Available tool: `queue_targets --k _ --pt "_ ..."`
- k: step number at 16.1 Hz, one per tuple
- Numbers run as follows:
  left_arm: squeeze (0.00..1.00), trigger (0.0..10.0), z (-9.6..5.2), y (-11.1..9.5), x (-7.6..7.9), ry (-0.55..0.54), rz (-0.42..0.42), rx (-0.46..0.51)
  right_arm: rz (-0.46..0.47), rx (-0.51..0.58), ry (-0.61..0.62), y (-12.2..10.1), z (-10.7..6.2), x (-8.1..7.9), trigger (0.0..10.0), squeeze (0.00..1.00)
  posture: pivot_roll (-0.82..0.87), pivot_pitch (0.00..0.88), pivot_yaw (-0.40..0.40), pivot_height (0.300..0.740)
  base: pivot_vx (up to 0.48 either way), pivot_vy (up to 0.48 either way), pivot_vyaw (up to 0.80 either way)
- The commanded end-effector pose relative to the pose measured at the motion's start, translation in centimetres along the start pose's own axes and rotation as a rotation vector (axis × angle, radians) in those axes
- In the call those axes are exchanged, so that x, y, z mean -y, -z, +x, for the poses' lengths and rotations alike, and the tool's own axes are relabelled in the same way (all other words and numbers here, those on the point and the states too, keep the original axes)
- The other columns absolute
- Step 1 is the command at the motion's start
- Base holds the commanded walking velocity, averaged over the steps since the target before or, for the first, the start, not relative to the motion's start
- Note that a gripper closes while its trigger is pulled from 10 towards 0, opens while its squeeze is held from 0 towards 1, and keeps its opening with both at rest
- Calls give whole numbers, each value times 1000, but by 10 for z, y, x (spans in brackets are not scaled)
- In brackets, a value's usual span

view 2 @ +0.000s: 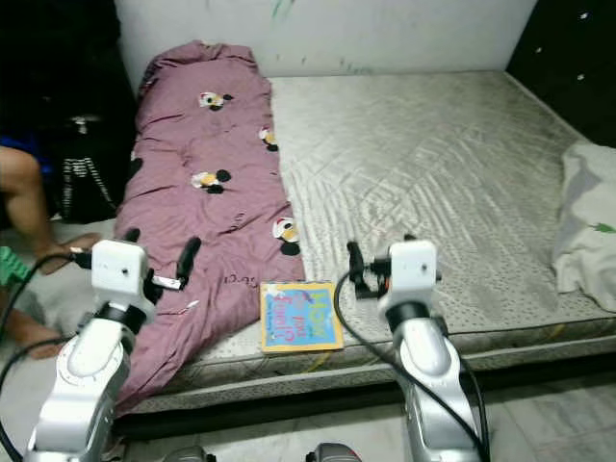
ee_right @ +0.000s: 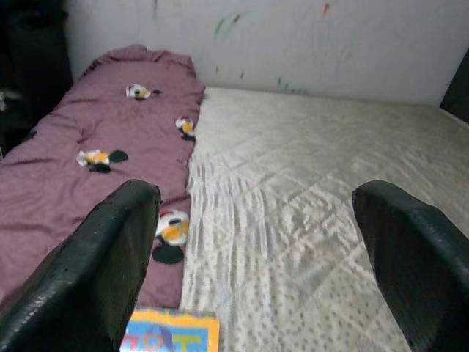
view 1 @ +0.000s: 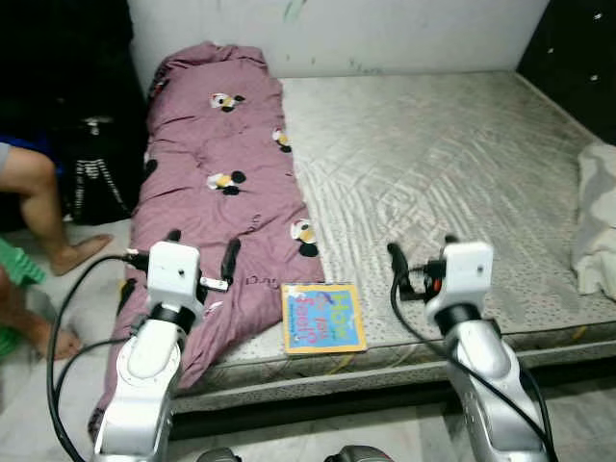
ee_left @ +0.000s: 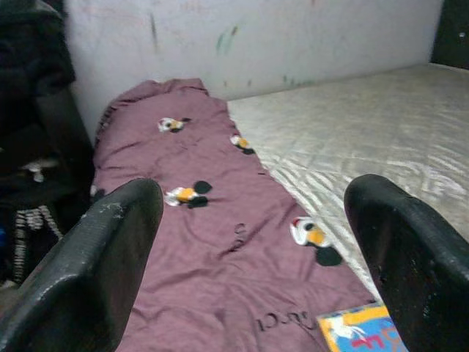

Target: Clean up the room

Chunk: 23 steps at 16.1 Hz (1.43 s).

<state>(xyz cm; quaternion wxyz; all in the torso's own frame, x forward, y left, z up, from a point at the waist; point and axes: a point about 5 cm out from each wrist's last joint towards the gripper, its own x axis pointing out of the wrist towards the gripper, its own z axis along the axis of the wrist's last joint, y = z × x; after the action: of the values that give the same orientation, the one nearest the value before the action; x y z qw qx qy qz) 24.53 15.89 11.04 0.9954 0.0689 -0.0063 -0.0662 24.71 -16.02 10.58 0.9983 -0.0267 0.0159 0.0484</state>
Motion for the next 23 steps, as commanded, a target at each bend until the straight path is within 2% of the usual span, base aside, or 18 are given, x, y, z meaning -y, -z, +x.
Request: queue_targets --k 1,8,11,23 --pt "0 10000 0 -1 3 3 -3 11 -12 32 -10 -7 1 -1 10000 0 -56 4 -52 740 0 0 0" --pt "0 10000 -1 -1 3 8 -6 12 -44 38 -18 -8 3 1 10000 0 -54 12 -54 740 0 -138 0" --pt "0 10000 1 -2 4 8 -5 16 -46 47 -33 -9 5 -1 10000 0 -48 11 -59 740 0 -241 667" --pt "0 10000 3 -3 6 17 -9 24 -46 49 -38 -8 9 0 10000 0 -51 10 -60 740 0 -318 49"
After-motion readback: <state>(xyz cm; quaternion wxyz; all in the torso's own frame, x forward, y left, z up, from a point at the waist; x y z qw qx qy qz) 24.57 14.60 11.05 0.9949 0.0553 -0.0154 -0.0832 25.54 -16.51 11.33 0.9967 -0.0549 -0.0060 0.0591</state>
